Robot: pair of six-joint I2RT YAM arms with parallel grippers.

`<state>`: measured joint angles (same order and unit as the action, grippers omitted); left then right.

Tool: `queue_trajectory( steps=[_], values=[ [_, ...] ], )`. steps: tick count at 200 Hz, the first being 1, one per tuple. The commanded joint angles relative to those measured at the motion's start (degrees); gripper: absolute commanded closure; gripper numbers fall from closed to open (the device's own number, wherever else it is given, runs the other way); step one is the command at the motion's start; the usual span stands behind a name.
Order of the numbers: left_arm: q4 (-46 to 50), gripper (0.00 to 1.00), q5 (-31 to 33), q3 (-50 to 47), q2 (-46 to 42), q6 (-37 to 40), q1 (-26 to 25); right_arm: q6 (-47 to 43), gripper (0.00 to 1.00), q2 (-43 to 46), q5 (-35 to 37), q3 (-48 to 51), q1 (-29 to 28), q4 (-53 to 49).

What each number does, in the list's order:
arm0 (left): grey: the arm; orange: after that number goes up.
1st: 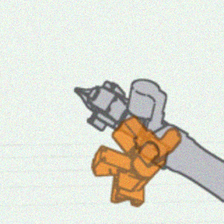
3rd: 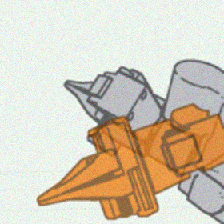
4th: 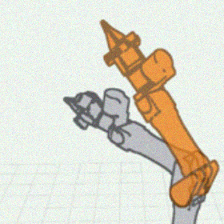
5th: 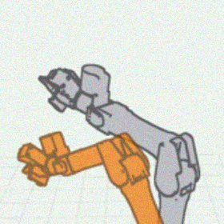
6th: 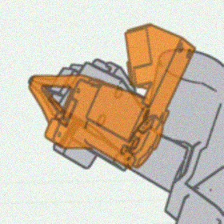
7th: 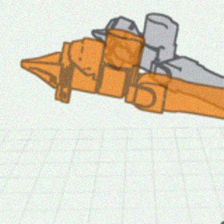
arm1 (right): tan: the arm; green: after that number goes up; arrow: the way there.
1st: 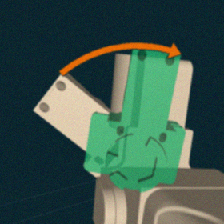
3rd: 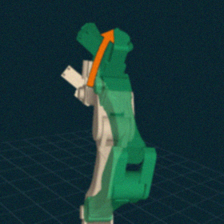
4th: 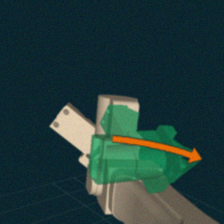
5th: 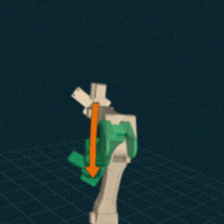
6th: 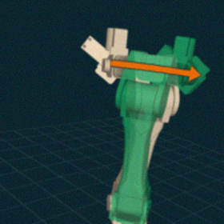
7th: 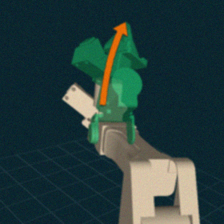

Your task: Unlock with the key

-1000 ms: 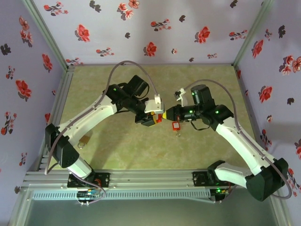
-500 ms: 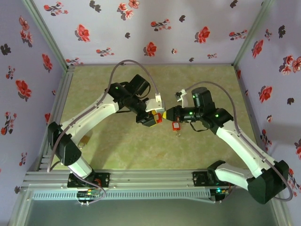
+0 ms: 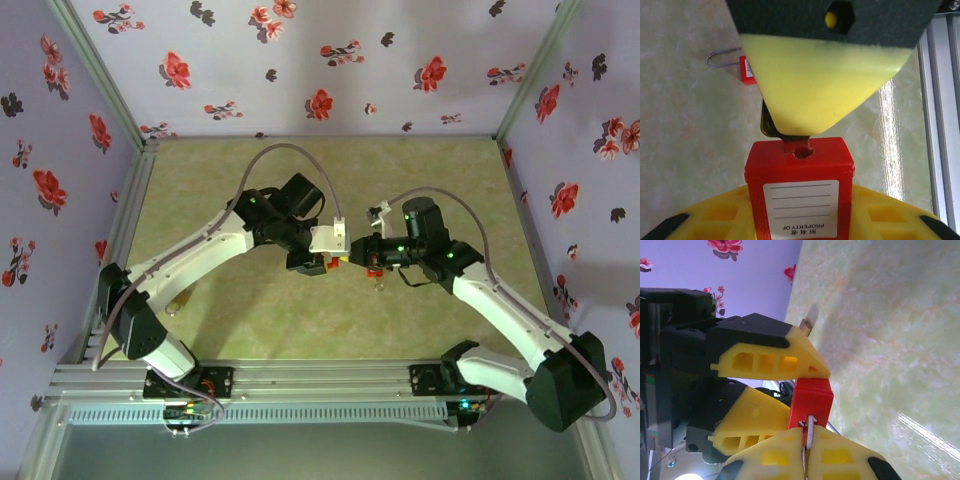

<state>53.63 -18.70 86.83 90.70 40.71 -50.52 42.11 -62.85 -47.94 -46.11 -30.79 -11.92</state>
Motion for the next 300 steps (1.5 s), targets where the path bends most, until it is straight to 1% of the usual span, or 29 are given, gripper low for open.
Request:
queue_trajectory(
  steps=[1,17,33,57,75,86,120,147,170,185,208,226,237,251,264,266,270,285,300],
  values=[
    [-24.17,1.0,-18.04,3.63,-4.05,4.9,-6.49,1.5,1.0,-1.95,-5.23,1.19,-2.8,5.48],
    [-27.5,1.0,-17.86,2.2,-5.08,3.31,-6.62,2.73,1.0,-2.38,-5.43,2.03,-2.74,6.66],
    [-30.21,1.0,-15.93,1.35,-5.73,3.05,-7.1,6.35,1.0,-2.43,-4.88,3.42,-2.16,10.39],
    [-37.41,1.0,-9.46,-2.98,-7.22,3.03,-7.93,14.73,1.0,-3.7,-5.28,4.42,-0.91,17.6],
    [-41.31,1.0,-4.5,-5.57,-8.15,3.33,-8.11,19.66,1.0,-3.59,-3.09,4.99,0.13,19.46],
    [-43.49,1.0,-1.5,-7.32,-8.66,4.14,-8.08,24.68,1.0,-3.89,-2.36,5.55,0.63,22.06],
    [-48.58,1.0,6.38,-13.51,-9.34,7.71,-7.85,37.39,1.0,-5.17,0.35,5.63,1.68,24.16],
    [-51.46,1.0,9.52,-17.44,-9.51,8.41,-7.14,46.75,1.0,-6.14,2.85,7.06,2.13,23.99],
    [-51.8,1.0,10.15,-19.17,-9.49,8.22,-6.51,54.65,1.0,-6.23,4.7,9.42,2.13,26.28],
    [-51.39,1.0,9.96,-19.81,-9.57,8.31,-6.28,58.21,1.0,-5.92,5.4,10.31,2.21,25.6],
    [-49.94,1.0,8.51,-20.19,-9.8,6.9,-5.34,61.51,1.0,-4.96,6.61,11.13,2.22,24.0],
    [-47.93,1.0,6.79,-20.29,-10.01,6.31,-4.68,61.64,1.0,-3.75,7.21,10.7,2.47,20.85],
    [-46.45,1.0,5.4,-20.15,-10.09,6.1,-4.3,60.88,0.94,-2.94,7.34,9.91,2.81,17.57],
    [-43.86,1.0,2.84,-19.57,-10.01,4.91,-3.36,57.59,0.76,-1.52,7.29,8.2,3.8,11.06],
    [-41.74,1.0,0.99,-19.26,-9.99,3.58,-2.31,53.24,0.66,0.33,8.05,6.39,5.33,2.88],
    [-41.47,1.0,0.69,-19.24,-10.01,3.45,-2.13,52.94,0.66,0.39,8.09,6.34,5.49,2.08],
    [-40.8,1.0,0.06,-19.31,-10.06,3.21,-1.77,51.42,0.61,1.34,8.42,5.62,6.23,-0.87],
    [-38.66,1.0,-1.77,-19.33,-10.32,2.21,-0.62,48.16,0.52,3.68,8.7,4.74,8.86,-6.65],
    [-36.55,1.0,-3.59,-19.46,-10.63,1.88,0.3,46.17,0.46,5.64,8.36,4.66,11.46,-8.84]
  ],
)
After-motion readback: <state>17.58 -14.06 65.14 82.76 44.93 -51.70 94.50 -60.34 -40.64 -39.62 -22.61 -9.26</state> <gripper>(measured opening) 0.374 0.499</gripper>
